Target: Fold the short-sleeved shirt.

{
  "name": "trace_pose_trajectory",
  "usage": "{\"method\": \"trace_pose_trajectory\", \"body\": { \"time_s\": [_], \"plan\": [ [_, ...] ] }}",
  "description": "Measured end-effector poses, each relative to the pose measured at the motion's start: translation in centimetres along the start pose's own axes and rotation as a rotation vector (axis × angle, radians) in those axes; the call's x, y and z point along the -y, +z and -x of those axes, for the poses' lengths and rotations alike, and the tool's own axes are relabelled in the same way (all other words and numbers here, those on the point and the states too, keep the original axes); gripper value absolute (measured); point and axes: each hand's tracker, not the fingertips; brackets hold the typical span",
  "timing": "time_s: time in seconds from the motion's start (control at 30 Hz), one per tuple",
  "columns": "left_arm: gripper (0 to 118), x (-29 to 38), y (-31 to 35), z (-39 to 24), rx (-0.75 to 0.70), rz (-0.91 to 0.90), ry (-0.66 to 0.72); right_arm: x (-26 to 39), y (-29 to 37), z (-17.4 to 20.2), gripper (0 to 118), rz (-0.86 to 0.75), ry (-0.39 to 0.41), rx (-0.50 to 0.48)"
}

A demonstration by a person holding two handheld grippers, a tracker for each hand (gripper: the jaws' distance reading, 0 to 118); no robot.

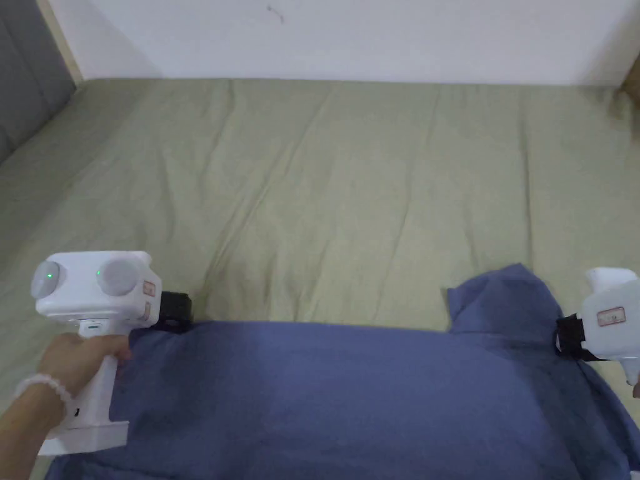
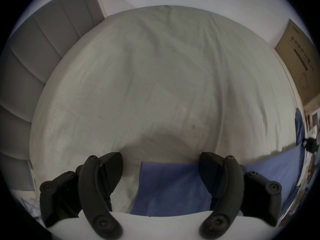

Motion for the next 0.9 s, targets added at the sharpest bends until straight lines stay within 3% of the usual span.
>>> {"method": "trace_pose_trajectory", "body": {
  "time_s": [0.07, 0.13, 0.17, 0.2, 0.37, 0.6, 0.9],
  "plan": [
    [86, 0.2, 0.9, 0.0, -0.008, -0.004, 0.005, 0.0, -0.2, 0.0, 1, 0.005, 0.006, 0.0],
    [57, 0.2, 1.6, -0.3, -0.02, -0.019, -0.042, 0.1, -0.1, 0.2, 1, 0.004, 0.017, 0.004],
    [36, 0.2, 2.1, -0.5, -0.021, -0.038, -0.063, 0.0, 0.0, 0.2, 1, 0.003, 0.013, -0.001],
    [2, 0.0, 2.3, -0.7, -0.011, -0.038, -0.065, -0.1, 0.3, 0.3, 1, 0.0, 0.009, -0.005],
    [2, -0.6, 5.2, -1.3, 0.004, -0.072, -0.105, -0.4, 3.5, 0.8, 1, -0.052, 0.036, 0.0],
    [2, 1.9, 14.6, 0.6, 0.08, -0.197, -0.104, 1.7, 11.6, 1.0, 1, -0.149, 0.087, -0.012],
    [2, 13.7, 23.1, 4.6, 0.106, -0.27, -0.104, 13.6, 21.0, 0.2, 1, -0.18, 0.11, -0.048]
  ]
}}
